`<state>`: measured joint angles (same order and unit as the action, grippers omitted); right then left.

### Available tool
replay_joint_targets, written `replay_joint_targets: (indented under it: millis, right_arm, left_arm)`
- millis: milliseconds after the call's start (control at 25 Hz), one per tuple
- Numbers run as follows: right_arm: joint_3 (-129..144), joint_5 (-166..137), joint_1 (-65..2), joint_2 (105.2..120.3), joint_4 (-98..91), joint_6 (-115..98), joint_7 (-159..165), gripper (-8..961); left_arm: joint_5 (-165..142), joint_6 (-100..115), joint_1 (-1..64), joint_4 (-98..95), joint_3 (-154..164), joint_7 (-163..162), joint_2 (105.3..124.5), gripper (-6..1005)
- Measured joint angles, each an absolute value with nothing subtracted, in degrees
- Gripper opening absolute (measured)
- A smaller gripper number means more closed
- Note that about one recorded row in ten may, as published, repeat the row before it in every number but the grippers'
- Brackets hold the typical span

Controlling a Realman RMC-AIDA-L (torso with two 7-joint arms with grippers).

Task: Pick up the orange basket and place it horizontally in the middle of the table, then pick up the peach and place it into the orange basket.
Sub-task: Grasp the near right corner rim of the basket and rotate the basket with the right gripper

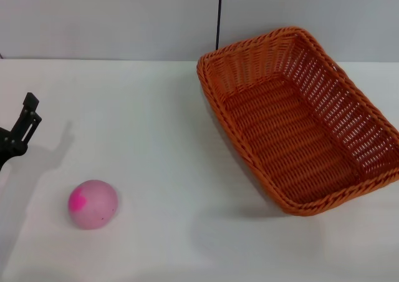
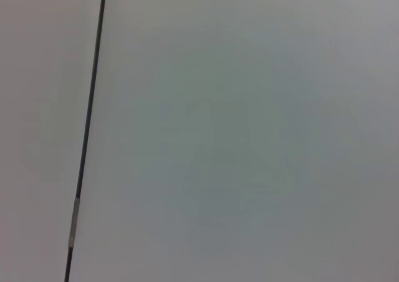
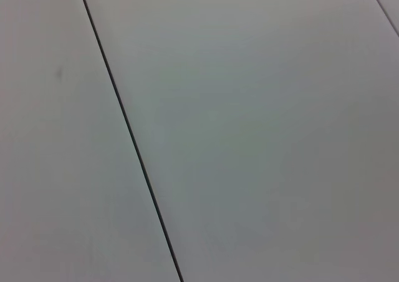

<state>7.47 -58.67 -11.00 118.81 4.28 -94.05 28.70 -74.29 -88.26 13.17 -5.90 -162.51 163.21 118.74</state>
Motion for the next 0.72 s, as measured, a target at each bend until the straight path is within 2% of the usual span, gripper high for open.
replay_joint_targets:
  millis: [720]
  right_arm:
    - [14.46, -59.42, -9.61, 118.78, -1.14, -95.78, 33.23, 574]
  left_arm:
    - [-74.18, -92.37, 11.03, -4.53, -162.7, 163.14, 118.44, 825]
